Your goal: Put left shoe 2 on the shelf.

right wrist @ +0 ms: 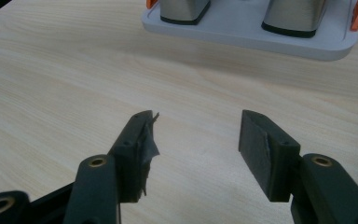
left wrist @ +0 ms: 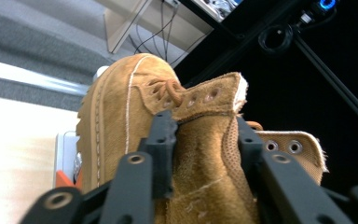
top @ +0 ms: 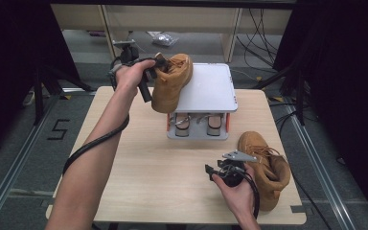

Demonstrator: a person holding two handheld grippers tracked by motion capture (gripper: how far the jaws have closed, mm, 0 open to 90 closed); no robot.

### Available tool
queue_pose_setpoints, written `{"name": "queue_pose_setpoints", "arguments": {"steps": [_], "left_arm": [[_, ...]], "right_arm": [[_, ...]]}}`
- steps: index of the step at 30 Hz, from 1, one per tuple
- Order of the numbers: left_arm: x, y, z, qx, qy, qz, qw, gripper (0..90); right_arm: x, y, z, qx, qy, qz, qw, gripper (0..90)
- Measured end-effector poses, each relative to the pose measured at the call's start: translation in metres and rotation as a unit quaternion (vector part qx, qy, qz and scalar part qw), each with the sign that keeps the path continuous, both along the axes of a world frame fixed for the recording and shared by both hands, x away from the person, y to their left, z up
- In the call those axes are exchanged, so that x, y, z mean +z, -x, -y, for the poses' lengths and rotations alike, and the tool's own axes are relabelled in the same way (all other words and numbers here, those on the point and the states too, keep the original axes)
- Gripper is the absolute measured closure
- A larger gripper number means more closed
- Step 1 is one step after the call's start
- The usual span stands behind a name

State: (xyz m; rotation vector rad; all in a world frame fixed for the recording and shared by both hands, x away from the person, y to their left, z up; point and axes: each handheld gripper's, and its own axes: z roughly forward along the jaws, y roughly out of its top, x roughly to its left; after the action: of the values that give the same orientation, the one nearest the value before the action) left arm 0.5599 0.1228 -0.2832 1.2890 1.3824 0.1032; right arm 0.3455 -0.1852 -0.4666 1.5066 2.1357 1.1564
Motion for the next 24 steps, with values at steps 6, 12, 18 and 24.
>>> {"name": "queue_pose_setpoints", "arguments": {"steps": [6,12,18,24], "left_arm": [[0.004,0.006,-0.001,-0.011,-0.023,0.034,0.9991,44.7],[0.016,0.021,-0.005,-0.013,-0.044,0.055,0.9974,40.0],[0.022,0.049,-0.022,-0.025,-0.062,0.073,0.9951,44.7],[0.007,0.081,-0.047,-0.036,-0.086,0.083,0.9921,61.0]], "right_arm": [[-0.002,0.000,-0.002,0.003,0.010,0.005,0.9999,45.9],[0.000,0.003,-0.006,-0.002,0.002,-0.010,0.9999,45.8],[-0.001,0.002,-0.005,0.013,0.012,0.008,0.9998,45.7],[0.000,0.003,-0.006,0.011,0.015,0.004,0.9998,45.7]]}}
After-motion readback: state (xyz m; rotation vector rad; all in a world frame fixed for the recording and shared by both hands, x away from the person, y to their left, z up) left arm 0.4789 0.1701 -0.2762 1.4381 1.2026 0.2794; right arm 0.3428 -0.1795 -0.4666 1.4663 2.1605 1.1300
